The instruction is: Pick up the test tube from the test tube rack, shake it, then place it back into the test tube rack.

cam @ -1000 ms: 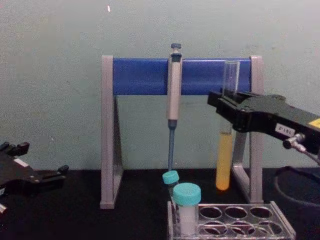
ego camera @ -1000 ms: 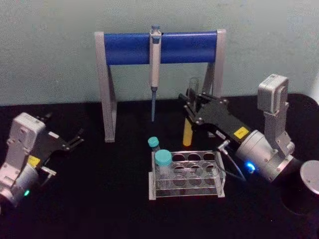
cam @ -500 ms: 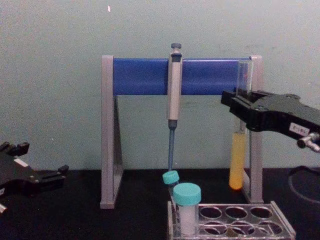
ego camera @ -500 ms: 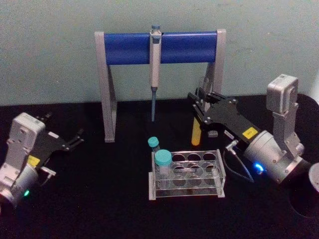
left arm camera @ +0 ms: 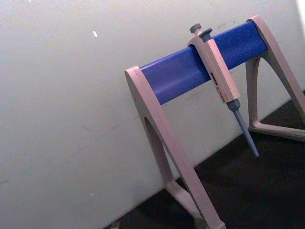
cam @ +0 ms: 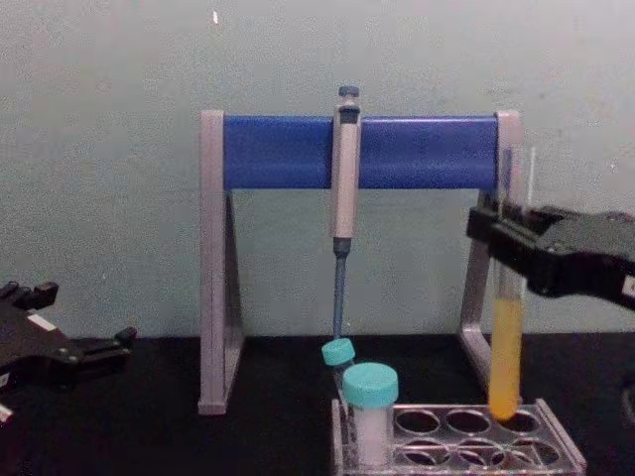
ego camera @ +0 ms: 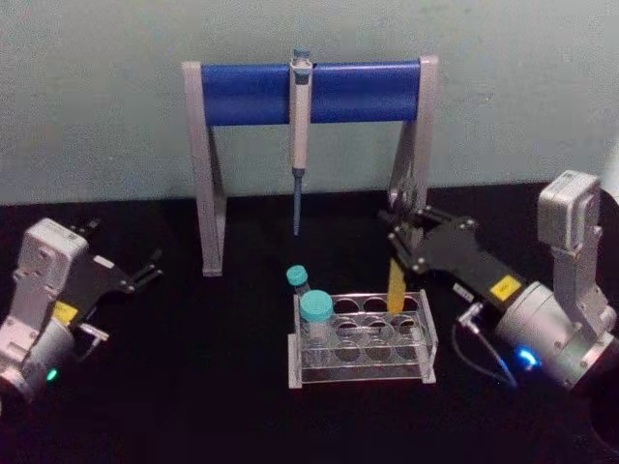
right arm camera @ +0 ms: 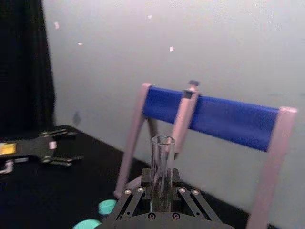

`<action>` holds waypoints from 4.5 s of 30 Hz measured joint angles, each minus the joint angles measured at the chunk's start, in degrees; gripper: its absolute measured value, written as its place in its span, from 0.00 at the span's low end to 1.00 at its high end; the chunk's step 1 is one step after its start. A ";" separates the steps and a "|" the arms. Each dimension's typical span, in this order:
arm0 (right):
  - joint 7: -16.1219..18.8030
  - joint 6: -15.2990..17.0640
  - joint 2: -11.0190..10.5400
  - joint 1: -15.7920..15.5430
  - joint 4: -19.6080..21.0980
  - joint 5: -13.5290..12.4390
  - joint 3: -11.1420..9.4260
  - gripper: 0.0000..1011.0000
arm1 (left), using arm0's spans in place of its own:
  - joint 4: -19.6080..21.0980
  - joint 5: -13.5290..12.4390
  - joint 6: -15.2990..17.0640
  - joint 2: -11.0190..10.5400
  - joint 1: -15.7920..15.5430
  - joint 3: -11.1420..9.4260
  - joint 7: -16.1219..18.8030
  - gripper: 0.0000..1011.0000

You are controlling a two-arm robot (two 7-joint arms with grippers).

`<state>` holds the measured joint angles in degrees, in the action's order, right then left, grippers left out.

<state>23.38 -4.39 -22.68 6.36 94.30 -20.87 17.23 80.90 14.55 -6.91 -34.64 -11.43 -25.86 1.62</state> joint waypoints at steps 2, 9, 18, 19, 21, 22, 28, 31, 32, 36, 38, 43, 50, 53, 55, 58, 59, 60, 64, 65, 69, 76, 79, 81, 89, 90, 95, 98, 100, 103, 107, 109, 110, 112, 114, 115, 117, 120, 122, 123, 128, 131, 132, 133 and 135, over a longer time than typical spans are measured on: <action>0.66 0.10 -0.11 -0.13 0.23 -0.18 0.47 0.23 | 0.00 0.00 0.00 0.00 0.00 0.00 0.00 0.99; 3.33 -0.40 0.88 1.58 -0.96 -1.43 3.27 0.23 | 0.00 0.00 0.00 0.00 0.00 0.00 0.00 0.99; 3.46 -2.23 3.16 5.72 -4.93 -1.64 4.70 0.23 | 0.00 0.00 0.00 0.00 0.00 0.00 0.00 0.99; 3.13 -2.58 3.53 6.36 -5.70 -1.59 4.68 0.23 | 0.00 0.00 0.00 0.00 0.00 0.00 0.00 0.99; 2.77 -2.86 3.78 6.88 -6.29 -1.54 4.56 0.23 | 0.00 -0.01 0.00 0.00 0.00 0.00 0.00 0.99; 2.64 -2.97 3.87 7.07 -6.49 -1.51 4.49 0.23 | 0.00 -0.01 0.00 0.00 0.00 0.00 0.00 0.99; 1.38 -3.65 4.18 7.53 -7.52 -1.26 3.38 0.23 | 0.00 0.00 0.00 0.00 0.00 0.00 0.00 0.99; 0.97 -3.70 4.09 7.30 -7.52 -1.20 2.78 0.23 | 0.00 0.00 0.00 0.00 0.00 0.00 0.00 0.99; 0.90 -3.71 4.07 7.24 -7.51 -1.20 2.67 0.23 | 0.00 0.00 0.00 0.00 0.00 0.00 0.00 0.99; 0.63 -3.76 4.02 7.02 -7.34 -1.15 2.16 0.23 | 0.00 0.00 0.00 0.00 0.00 0.00 0.00 0.99; 0.62 -3.79 4.05 6.94 -7.31 -1.14 2.02 0.23 | 0.00 0.00 0.00 0.00 0.00 0.00 0.00 0.99; 0.65 -3.81 4.14 6.87 -7.30 -1.14 1.84 0.23 | 0.00 0.00 0.00 0.00 0.00 0.00 0.00 0.99; 0.66 -3.80 4.22 6.82 -7.31 -1.11 1.74 0.23 | 0.00 0.00 0.00 0.00 0.00 0.00 0.00 0.99; 0.68 -3.78 4.26 6.79 -7.32 -1.10 1.69 0.23 | 0.00 0.00 0.00 0.00 0.00 0.00 0.00 0.99; 0.70 -3.70 4.26 6.72 -7.30 -1.11 1.67 0.23 | 0.00 0.00 0.00 0.00 0.00 0.00 0.00 0.99; 1.09 -3.50 3.94 6.28 -6.74 -1.19 1.66 0.23 | 0.00 0.00 0.00 0.00 0.00 0.00 0.00 0.99; 1.22 -3.46 3.80 6.14 -6.56 -1.26 1.66 0.23 | 0.00 0.00 0.00 0.00 0.00 0.00 0.00 0.99; 1.36 -3.43 3.69 6.01 -6.42 -1.32 1.66 0.23 | 0.00 0.00 0.00 0.00 0.00 0.00 0.00 0.99; 2.39 -3.35 2.75 5.06 -5.29 -1.94 1.74 0.23 | 0.00 0.00 0.00 0.00 0.00 0.00 0.00 0.99; 2.96 -3.43 2.31 4.68 -4.83 -2.27 1.80 0.23 | 0.00 0.00 0.00 0.00 0.00 0.00 0.00 0.99; 4.76 -3.88 1.11 3.70 -3.74 -3.48 1.96 0.23 | 0.00 0.00 0.00 0.00 0.00 0.00 0.00 0.99; 7.19 -4.35 -0.57 2.28 -2.77 -6.09 2.32 0.23 | 0.00 0.00 0.00 0.00 0.00 0.00 0.00 0.99; 7.64 -4.41 -0.98 1.93 -2.61 -6.77 2.50 0.23 | 0.00 0.00 0.00 0.00 0.00 0.00 0.00 0.99; 8.07 -4.49 -1.27 1.69 -2.54 -7.45 2.74 0.23 | 0.00 0.00 0.00 0.00 0.00 0.00 0.00 0.99; 8.92 -4.60 -1.69 1.51 -2.61 -9.13 3.90 0.23 | 0.00 0.00 0.00 0.00 0.00 0.00 0.00 0.99; 8.93 -4.60 -1.70 1.53 -2.68 -9.17 4.02 0.23 | 0.00 0.00 0.00 0.00 0.00 0.00 0.00 0.99; 8.77 -4.61 -1.65 1.91 -3.43 -9.27 4.65 0.23 | 0.00 0.00 0.00 0.00 0.00 0.00 0.00 0.99; 8.51 -4.58 -1.53 2.23 -3.95 -9.25 4.90 0.23 | 0.00 0.00 0.00 0.00 0.00 0.00 0.00 0.99; 8.24 -4.51 -1.42 2.43 -4.39 -9.20 5.10 0.23 | 0.00 0.00 0.00 0.00 0.00 0.00 0.00 0.99; 8.11 -4.41 -1.31 2.59 -4.85 -9.18 5.27 0.23 | 0.00 0.00 0.00 0.00 0.00 0.00 0.00 0.99; 7.86 -4.10 -1.10 2.85 -5.62 -9.13 5.58 0.23 | 0.00 0.00 0.00 0.00 0.00 0.00 0.00 0.99; 7.74 -3.93 -0.91 2.99 -6.11 -9.03 5.79 0.23 | 0.00 0.00 0.00 0.00 0.00 0.00 0.00 0.99; 7.74 -3.93 -0.91 2.99 -6.11 -9.03 5.79 0.23 | 0.00 0.00 0.00 0.00 0.00 0.00 0.00 0.99; 7.53 -3.85 -0.79 3.07 -6.45 -8.80 5.93 0.23 | 0.00 0.00 0.00 0.00 0.00 0.00 0.00 0.99; 7.28 -3.75 -0.68 3.13 -6.81 -8.54 6.05 0.23 | 0.00 0.00 0.00 0.00 0.00 0.00 0.00 0.99; 7.14 -3.65 -0.59 3.19 -7.13 -8.32 6.15 0.23 | 0.00 0.00 0.00 0.00 0.00 0.00 0.00 0.99; 6.99 -3.54 -0.47 3.24 -7.47 -8.18 6.26 0.23 | 0.00 0.00 0.00 0.00 0.00 0.00 0.00 0.99; 6.87 -3.42 -0.32 3.37 -7.90 -7.78 6.45 0.23 | 0.00 0.00 0.00 0.00 0.00 0.00 0.00 0.99; 6.71 -3.30 -0.16 3.49 -8.32 -7.42 6.61 0.23 | 0.00 0.00 0.00 0.00 0.00 0.00 0.00 0.99; 6.65 -3.26 -0.10 3.53 -8.44 -7.32 6.66 0.23 | 0.00 0.00 0.00 0.00 0.00 0.00 0.00 0.99; 6.35 -3.14 0.34 3.76 -9.38 -6.81 6.87 0.23 | 0.00 0.00 0.00 0.00 0.00 0.00 0.00 0.99; 6.30 -3.08 0.63 3.89 -9.95 -6.59 6.97 0.23 | 0.00 0.00 0.00 0.00 0.00 0.00 0.00 0.99; 6.29 -3.05 0.70 3.91 -10.09 -6.55 6.99 0.23 | 0.00 0.00 0.00 0.00 0.00 0.00 0.00 0.99; 6.01 -2.61 1.51 4.31 -11.89 -5.87 7.25 0.23 | 0.00 0.00 0.00 0.00 0.00 0.00 0.00 0.99; 5.92 -2.44 1.71 4.39 -12.27 -5.66 7.32 0.23 | 0.00 0.00 0.00 0.00 0.00 0.00 0.00 0.99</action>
<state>29.30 -6.83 -20.97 10.75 82.04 -26.53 24.55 80.90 14.55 -6.91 -34.65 -11.43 -25.86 1.62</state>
